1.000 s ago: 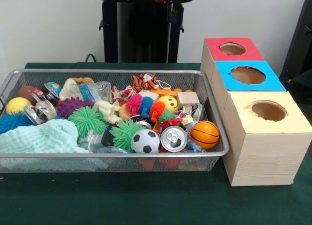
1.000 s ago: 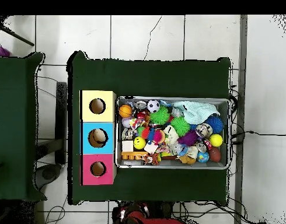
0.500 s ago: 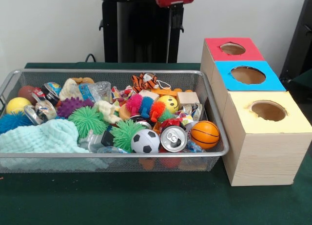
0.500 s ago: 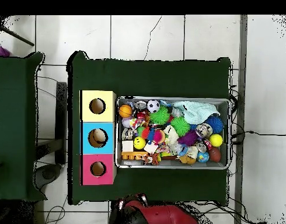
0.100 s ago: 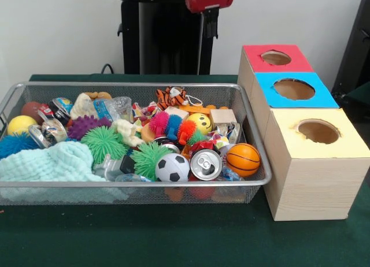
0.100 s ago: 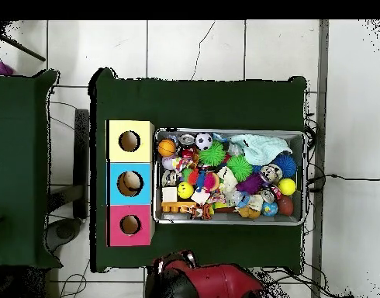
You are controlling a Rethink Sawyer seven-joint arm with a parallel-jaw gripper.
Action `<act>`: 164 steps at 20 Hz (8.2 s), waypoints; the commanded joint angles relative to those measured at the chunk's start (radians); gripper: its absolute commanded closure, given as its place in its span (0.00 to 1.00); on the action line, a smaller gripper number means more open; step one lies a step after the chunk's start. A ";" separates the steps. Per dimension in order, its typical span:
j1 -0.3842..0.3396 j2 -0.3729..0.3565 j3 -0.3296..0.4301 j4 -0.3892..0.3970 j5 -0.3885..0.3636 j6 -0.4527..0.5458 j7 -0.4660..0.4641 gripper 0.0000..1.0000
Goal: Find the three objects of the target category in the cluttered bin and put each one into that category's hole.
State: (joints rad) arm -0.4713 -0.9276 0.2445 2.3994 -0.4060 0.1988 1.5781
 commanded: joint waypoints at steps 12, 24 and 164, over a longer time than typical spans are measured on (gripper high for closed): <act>-0.082 0.025 0.030 -0.054 -0.098 -0.052 0.063 1.00; -0.208 0.000 0.195 -0.104 -0.096 0.095 -0.079 1.00; -0.358 0.050 0.464 -0.369 -0.107 0.467 -0.184 1.00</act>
State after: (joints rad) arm -0.7303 -0.9112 0.6775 1.9616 -0.4798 0.6160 1.5781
